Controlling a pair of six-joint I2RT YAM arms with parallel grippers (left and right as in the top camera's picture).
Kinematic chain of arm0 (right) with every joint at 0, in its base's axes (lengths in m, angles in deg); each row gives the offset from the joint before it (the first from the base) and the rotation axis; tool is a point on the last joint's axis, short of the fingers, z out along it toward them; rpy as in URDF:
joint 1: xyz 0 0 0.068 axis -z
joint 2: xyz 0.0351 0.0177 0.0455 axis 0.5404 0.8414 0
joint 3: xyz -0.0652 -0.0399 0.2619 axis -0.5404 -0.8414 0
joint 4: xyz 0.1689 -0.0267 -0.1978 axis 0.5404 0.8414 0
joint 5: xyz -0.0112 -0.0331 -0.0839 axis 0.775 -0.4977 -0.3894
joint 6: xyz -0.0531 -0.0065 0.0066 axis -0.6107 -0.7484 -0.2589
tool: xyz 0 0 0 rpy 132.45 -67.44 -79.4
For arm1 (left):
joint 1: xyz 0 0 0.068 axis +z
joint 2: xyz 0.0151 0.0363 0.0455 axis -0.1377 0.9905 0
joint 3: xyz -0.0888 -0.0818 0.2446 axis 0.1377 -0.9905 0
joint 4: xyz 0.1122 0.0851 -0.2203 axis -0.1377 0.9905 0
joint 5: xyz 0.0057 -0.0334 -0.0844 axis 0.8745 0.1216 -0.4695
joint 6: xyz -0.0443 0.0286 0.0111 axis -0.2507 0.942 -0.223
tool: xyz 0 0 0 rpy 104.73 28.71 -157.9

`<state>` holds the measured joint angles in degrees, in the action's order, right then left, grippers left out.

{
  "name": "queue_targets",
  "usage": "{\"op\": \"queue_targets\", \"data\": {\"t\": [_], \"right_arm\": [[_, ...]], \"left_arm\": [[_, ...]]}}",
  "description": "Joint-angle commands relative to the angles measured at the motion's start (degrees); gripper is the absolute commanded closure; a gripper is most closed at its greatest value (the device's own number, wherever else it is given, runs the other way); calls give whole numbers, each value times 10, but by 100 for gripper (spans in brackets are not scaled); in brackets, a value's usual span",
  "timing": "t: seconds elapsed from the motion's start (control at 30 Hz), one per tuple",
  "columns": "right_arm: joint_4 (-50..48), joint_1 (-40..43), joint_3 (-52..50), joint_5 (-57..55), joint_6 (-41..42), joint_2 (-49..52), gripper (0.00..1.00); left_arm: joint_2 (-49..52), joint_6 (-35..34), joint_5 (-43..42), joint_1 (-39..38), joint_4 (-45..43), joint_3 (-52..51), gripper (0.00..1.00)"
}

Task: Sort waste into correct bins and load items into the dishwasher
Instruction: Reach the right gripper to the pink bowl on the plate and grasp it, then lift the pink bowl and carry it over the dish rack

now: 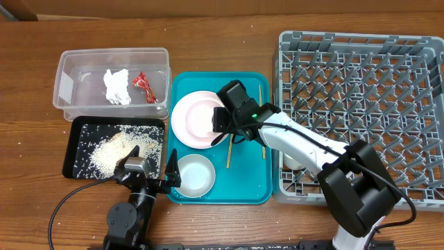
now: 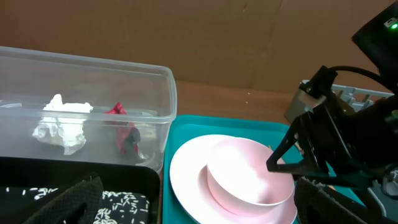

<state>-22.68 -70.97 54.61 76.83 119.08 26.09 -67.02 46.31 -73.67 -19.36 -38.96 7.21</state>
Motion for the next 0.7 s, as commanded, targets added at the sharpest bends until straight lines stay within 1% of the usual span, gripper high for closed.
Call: {"op": "queue_targets", "data": {"t": [0.0,0.03,0.1,0.23,0.3,0.33,0.4,0.57,0.67], "right_arm": [[-5,2,9,-1,14,7,49],[-3,2,9,-1,18,14,51],[-1,2,9,-1,17,23,64],[3,2,9,-1,17,31,66],[4,3,9,-2,17,28,82],[6,5,9,-1,17,21,89],[14,10,9,-1,17,2,96],[62,43,21,-25,-5,-90,96],[111,66,26,-75,-12,-159,96]], "left_arm": [[-5,-2,-4,5,-2,-2,0],[-5,-2,-5,5,-2,-2,0],[-5,-2,-4,5,-2,-2,0],[-5,-2,-4,5,-2,-2,0],[-5,-2,-5,5,-2,-2,0],[-5,-2,-5,5,-2,-2,0],[-5,-2,-4,5,-2,-2,0],[-5,-2,-4,5,-2,-2,0],[-5,-2,-4,5,-2,-2,0]]}}
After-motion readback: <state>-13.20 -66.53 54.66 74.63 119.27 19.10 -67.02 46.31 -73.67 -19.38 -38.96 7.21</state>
